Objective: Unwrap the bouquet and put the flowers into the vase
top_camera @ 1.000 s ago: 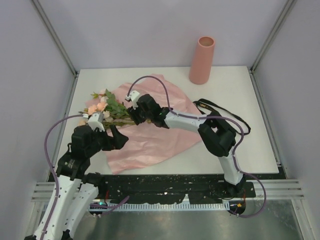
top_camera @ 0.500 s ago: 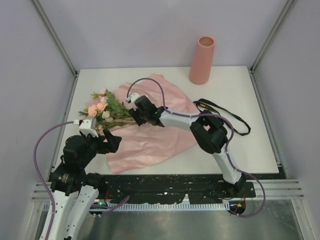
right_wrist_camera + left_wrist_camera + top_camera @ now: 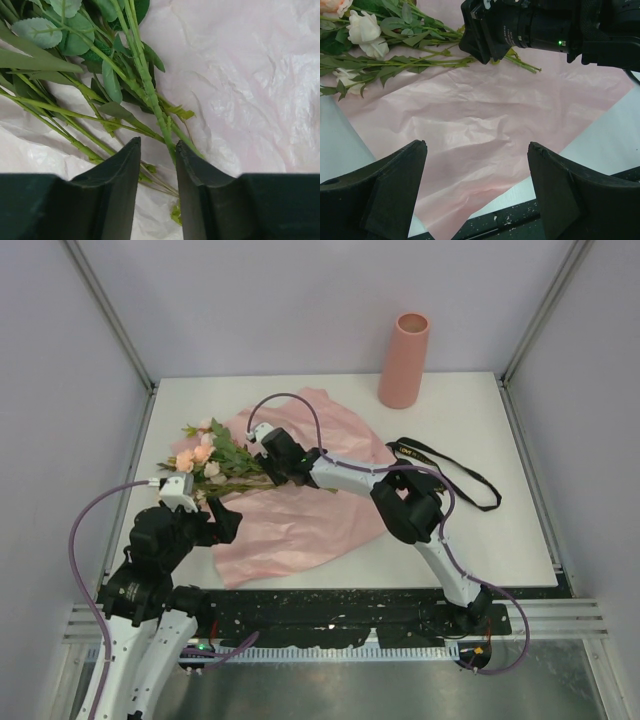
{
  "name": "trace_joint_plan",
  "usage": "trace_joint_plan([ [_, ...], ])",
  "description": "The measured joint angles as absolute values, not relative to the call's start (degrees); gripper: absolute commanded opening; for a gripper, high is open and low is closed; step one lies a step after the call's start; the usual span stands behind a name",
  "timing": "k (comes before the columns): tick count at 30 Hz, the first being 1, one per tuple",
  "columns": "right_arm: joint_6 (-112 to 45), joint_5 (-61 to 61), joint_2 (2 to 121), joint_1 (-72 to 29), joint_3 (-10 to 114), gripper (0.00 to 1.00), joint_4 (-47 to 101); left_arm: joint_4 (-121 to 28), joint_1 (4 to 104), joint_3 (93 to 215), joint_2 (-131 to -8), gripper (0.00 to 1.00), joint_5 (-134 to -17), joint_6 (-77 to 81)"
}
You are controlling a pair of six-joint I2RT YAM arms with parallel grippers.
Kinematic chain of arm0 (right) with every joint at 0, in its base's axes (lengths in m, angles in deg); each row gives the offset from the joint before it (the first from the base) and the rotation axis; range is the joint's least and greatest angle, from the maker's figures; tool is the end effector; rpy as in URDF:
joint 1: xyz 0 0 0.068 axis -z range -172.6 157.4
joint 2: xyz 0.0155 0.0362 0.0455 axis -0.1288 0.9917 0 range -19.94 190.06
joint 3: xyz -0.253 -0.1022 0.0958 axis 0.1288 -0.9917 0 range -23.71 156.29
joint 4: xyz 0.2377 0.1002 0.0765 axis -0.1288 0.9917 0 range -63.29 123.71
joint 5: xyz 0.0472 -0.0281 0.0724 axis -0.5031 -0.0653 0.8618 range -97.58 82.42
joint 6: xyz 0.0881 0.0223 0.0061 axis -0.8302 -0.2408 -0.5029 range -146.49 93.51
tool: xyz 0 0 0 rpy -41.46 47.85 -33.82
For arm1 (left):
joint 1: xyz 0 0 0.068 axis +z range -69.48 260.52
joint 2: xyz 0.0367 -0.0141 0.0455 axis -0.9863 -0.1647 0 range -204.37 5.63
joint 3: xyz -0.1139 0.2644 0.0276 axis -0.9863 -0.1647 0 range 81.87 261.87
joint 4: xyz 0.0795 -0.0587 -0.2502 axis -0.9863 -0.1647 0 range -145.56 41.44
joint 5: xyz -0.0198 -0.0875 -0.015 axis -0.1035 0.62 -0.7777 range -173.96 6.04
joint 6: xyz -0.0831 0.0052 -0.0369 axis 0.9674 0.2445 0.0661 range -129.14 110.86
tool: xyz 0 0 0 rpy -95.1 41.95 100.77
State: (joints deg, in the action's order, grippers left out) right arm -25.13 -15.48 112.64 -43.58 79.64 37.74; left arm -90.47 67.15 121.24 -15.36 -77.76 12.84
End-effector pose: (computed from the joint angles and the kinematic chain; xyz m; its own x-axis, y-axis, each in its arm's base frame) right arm 0.3729 0.4422 0.1491 -0.3899 -0.5187 -0.7609 -0.7130 0.6930 -0.1070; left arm 0.1158 -0.0367 0.2890 -0.4824 -0.2679 -0.8340 0.1571 0.9102 -0.3832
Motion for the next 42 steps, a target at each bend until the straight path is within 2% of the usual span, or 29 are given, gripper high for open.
trace_joint_plan([
  [3,-25.02,-15.7,113.16,-43.58,79.91,0.3,38.22,-90.47,67.15,121.22,-15.38,0.86,-77.92,12.84],
  [14,-24.82,-16.64,114.04,-43.58,81.48,0.31,39.03,-90.49,67.15,121.22,-15.38,0.86,-77.94,12.84],
  [16,-24.67,-16.94,115.0,-43.58,82.62,0.24,39.25,-90.47,67.15,121.22,-15.38,0.86,-77.94,12.84],
  [19,-24.03,-17.33,115.87,-43.58,83.12,0.05,39.25,-90.49,67.15,121.22,-15.38,0.86,-77.96,12.84],
  [27,-23.68,-17.95,114.47,-43.58,81.04,0.06,37.56,-90.49,67.15,121.22,-15.38,0.86,-77.98,12.84],
  [42,-25.15,-13.34,95.59,-43.58,68.12,0.05,25.35,-90.55,67.15,121.22,-15.38,0.86,-78.62,12.84],
])
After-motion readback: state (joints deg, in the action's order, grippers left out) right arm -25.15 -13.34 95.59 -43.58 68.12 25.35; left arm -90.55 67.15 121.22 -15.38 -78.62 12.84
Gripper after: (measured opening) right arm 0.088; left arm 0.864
